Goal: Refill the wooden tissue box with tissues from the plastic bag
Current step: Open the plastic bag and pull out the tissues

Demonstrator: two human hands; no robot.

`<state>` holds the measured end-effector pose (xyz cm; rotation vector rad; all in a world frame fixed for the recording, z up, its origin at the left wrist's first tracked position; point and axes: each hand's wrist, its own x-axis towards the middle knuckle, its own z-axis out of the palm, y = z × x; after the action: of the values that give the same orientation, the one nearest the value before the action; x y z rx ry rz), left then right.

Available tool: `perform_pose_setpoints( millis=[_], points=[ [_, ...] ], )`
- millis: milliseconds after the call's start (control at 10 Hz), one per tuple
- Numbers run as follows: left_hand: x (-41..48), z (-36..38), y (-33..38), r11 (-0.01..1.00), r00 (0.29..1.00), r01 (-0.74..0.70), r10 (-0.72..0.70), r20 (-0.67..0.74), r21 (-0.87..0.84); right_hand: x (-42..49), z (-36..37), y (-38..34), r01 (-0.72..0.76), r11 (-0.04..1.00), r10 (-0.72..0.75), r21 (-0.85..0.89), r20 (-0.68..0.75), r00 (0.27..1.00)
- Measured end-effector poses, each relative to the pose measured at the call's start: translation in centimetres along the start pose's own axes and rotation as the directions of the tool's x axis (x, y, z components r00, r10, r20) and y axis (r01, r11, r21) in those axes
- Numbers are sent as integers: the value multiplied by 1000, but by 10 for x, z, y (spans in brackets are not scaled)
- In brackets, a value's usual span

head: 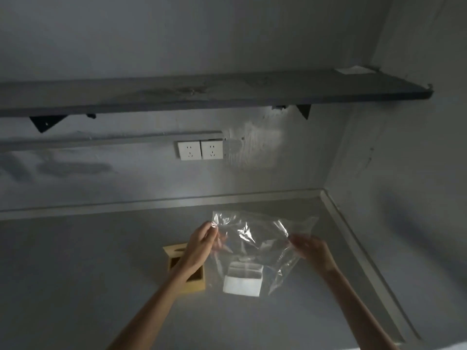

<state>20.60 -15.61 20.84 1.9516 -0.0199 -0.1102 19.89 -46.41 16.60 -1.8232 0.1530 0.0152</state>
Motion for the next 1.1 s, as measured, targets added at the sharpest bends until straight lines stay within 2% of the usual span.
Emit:
perform_pose_setpoints(
  millis=[100,200,300,400,500,600,700,800,900,1000,1100],
  points=[
    [-6,7,-27,999,999,32,-32,4,38,3,0,22,-103,987,112,-124,65,992],
    [-8,9,-29,989,999,-10,2,51,148,16,0,35,-122,976,137,-181,70,988],
    [-1,15,-13,961,986,-160,146,77,226,22,7,41,-65,988,77,-140,82,994],
    [17,25,6,722,907,-405,394,148,560,26,12,52,-42,998,43,-38,39,998],
    [37,47,22,417,842,-503,434,321,757,26,10,51,-43,999,42,-17,-12,999],
    [54,67,31,166,829,-515,348,438,841,19,7,41,-58,998,61,30,-93,994],
    [66,69,36,90,813,-541,310,493,836,-1,6,21,-48,995,22,-91,-265,964],
    [75,66,39,168,791,-589,318,523,790,-40,19,8,50,842,-367,-537,-504,782],
    [77,62,46,227,802,-585,307,513,779,-73,59,-13,384,616,-695,-688,-246,675],
    [77,61,55,251,844,-532,242,479,809,-67,97,-21,494,487,-676,-720,47,736],
    [75,59,60,283,856,-513,245,456,810,-40,111,-25,355,479,-468,-803,109,877]
  ],
)
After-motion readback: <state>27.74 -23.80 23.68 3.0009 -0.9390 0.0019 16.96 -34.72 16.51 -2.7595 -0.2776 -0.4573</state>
